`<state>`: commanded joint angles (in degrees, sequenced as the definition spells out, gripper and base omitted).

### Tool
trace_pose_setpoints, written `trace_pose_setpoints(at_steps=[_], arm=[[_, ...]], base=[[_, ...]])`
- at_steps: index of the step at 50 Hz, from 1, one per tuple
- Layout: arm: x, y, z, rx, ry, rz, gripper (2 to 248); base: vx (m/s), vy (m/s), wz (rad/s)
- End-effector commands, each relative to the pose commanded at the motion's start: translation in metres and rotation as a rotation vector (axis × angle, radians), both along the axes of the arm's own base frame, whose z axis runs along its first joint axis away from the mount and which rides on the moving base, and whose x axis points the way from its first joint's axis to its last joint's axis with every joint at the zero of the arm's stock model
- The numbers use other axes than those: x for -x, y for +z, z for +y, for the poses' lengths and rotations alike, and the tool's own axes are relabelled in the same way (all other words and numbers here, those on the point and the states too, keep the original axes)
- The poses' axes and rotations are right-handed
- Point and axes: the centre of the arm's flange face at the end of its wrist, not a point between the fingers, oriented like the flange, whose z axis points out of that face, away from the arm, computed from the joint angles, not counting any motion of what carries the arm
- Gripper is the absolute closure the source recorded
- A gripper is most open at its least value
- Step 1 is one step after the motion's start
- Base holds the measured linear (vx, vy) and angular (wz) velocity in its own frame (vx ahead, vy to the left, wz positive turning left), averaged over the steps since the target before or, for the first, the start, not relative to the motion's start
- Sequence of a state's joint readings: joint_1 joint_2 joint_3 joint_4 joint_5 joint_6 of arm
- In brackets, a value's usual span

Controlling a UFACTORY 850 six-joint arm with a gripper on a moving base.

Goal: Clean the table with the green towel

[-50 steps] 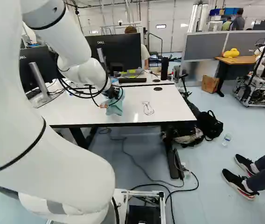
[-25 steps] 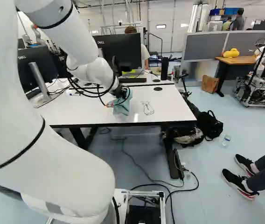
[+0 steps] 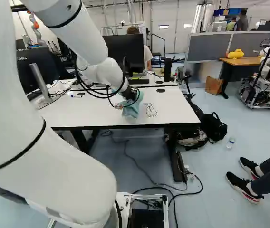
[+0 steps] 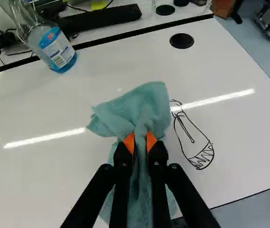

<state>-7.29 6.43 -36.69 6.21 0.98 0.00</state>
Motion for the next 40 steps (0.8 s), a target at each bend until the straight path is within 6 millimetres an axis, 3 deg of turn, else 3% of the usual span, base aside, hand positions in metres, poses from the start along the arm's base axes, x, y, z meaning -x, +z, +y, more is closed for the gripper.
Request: trace_pose_setpoints(at_steps=[40], arm=[[-0.004, 0.001, -0.064, 0.000, -0.144, 0.002, 200]], base=[[0.000, 0.000, 0.000]])
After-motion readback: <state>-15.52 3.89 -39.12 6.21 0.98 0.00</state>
